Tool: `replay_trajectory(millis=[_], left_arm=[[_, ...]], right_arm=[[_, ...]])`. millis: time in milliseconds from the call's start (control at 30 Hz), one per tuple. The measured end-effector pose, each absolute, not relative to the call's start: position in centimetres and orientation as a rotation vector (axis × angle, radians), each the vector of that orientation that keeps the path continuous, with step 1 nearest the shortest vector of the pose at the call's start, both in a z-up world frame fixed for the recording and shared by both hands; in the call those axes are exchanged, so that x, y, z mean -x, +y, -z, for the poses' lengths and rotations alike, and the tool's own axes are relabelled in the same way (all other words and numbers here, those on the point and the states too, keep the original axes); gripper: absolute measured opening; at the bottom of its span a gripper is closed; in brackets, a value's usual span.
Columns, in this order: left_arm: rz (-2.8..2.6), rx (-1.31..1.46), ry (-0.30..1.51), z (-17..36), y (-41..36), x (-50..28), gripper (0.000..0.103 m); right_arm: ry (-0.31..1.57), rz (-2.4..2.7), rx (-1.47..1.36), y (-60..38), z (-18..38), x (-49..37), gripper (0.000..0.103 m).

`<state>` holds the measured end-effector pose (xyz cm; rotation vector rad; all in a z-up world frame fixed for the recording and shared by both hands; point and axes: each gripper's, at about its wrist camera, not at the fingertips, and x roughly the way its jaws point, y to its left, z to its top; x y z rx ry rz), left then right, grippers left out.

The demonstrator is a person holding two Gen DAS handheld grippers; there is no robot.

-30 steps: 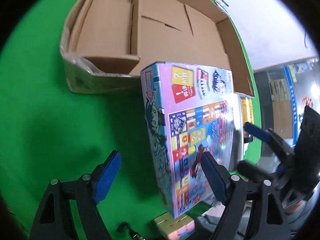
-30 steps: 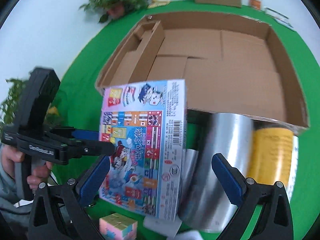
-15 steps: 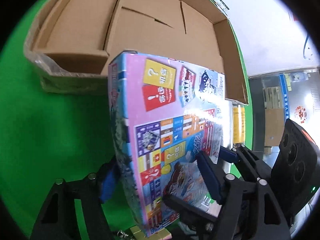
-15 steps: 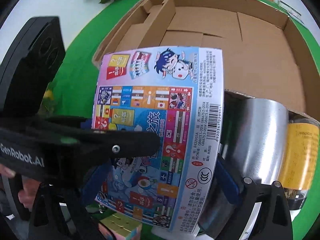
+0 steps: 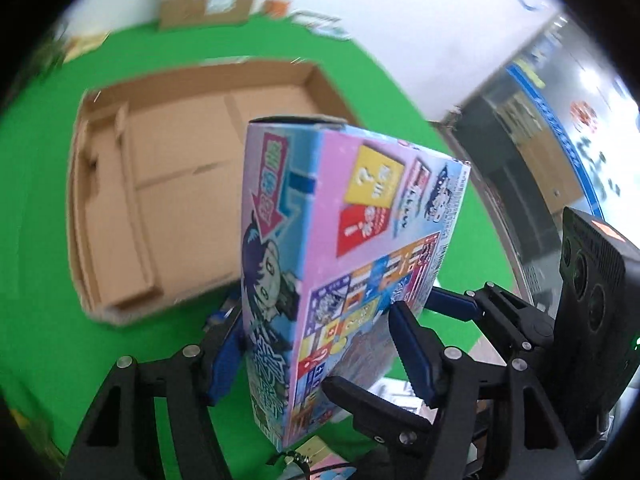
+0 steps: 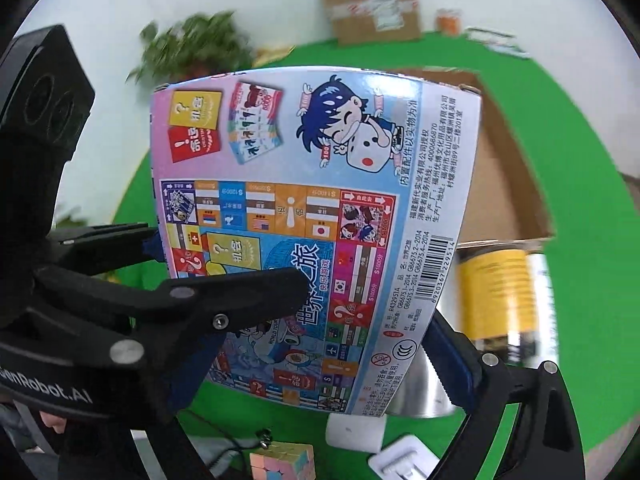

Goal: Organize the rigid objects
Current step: 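Carry the game box with both tools over the large open box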

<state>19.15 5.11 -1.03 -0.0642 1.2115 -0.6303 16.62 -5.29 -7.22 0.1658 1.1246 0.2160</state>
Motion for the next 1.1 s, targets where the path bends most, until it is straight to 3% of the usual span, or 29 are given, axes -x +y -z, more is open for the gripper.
replay_trajectory(millis=[500,1100], left_arm=[[0.715,0.0,1.11,-3.0,-0.4,-21.3,0.068],[0.655,-0.024,1.127,-3.8,-7.9,-22.9,0.068]], right_arm=[[0.96,-0.071,-0.285,-14.7,-1.1,-12.9,0.09],[1.006,-0.117,-0.35,-20.8,-2.2,-11.4,0.089]])
